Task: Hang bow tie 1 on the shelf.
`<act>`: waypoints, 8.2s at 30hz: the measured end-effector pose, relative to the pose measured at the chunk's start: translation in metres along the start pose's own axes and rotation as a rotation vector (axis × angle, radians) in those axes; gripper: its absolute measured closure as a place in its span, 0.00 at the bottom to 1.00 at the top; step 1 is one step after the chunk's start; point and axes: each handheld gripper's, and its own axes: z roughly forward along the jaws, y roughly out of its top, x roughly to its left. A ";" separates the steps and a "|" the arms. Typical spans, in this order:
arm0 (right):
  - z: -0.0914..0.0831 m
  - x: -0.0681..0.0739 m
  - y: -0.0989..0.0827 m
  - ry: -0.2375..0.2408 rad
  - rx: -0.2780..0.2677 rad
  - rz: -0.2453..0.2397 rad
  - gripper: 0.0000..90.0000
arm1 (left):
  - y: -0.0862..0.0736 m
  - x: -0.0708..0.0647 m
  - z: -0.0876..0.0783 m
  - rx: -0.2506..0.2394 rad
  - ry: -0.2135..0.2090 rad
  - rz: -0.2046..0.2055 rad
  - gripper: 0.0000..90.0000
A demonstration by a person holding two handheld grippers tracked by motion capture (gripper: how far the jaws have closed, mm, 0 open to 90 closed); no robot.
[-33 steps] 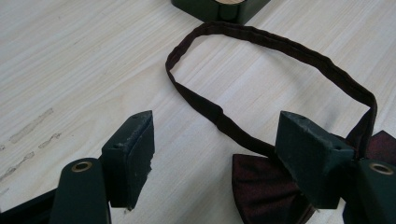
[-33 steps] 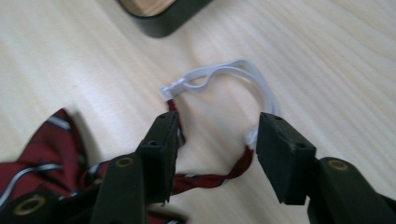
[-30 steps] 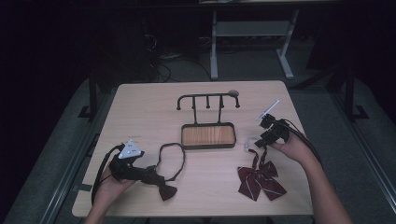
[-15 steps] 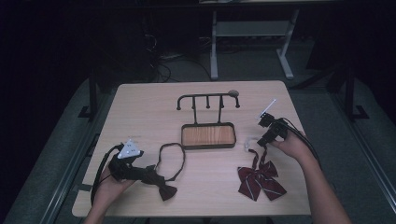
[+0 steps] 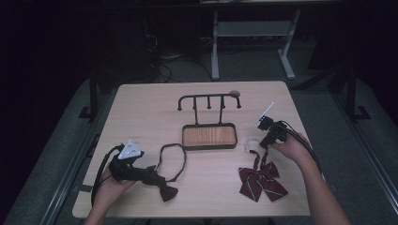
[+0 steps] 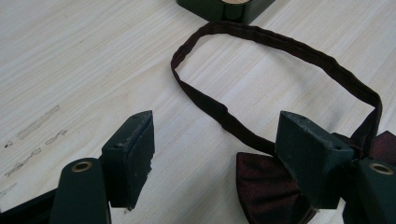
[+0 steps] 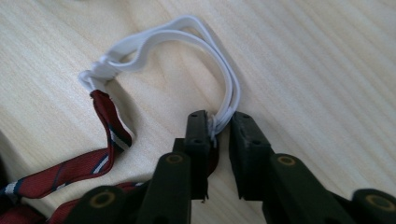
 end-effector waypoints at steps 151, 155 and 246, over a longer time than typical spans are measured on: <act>-0.156 0.010 0.097 0.060 -0.156 -0.160 0.90 | 0.001 0.001 0.001 -0.017 0.002 0.007 0.32; -0.154 0.008 0.094 0.067 -0.161 -0.156 0.89 | 0.001 0.001 0.001 -0.011 0.001 0.010 0.32; -0.052 0.056 -0.039 0.213 -0.254 -0.221 0.54 | 0.064 0.009 0.034 0.127 -0.056 0.088 0.45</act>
